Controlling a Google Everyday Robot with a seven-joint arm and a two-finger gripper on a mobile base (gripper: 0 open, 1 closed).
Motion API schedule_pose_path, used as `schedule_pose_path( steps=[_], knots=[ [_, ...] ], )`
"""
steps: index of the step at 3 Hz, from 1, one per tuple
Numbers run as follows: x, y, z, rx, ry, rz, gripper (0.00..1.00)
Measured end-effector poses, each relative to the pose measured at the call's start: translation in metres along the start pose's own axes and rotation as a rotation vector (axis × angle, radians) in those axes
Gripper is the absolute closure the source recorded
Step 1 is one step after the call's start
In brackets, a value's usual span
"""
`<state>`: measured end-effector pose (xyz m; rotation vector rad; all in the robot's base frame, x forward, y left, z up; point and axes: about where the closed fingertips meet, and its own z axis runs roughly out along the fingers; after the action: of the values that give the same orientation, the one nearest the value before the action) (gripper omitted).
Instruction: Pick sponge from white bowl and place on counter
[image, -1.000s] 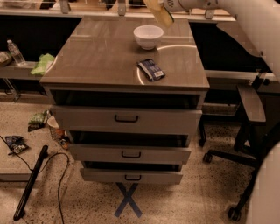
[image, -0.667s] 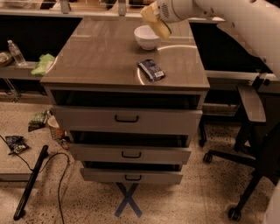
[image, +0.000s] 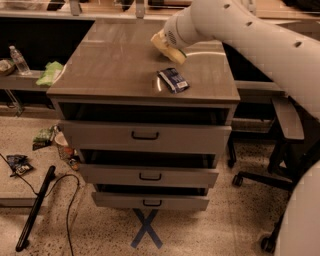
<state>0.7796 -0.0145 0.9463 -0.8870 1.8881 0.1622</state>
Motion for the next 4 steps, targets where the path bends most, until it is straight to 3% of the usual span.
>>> schedule_pose_path(
  steps=[2, 3, 4],
  knots=[
    [0.003, 0.003, 0.027, 0.026, 0.011, -0.064, 0.09],
    [0.002, 0.001, 0.027, 0.014, 0.008, -0.051, 0.0],
    [0.003, -0.017, 0.014, 0.028, -0.006, 0.009, 0.0]
  ],
)
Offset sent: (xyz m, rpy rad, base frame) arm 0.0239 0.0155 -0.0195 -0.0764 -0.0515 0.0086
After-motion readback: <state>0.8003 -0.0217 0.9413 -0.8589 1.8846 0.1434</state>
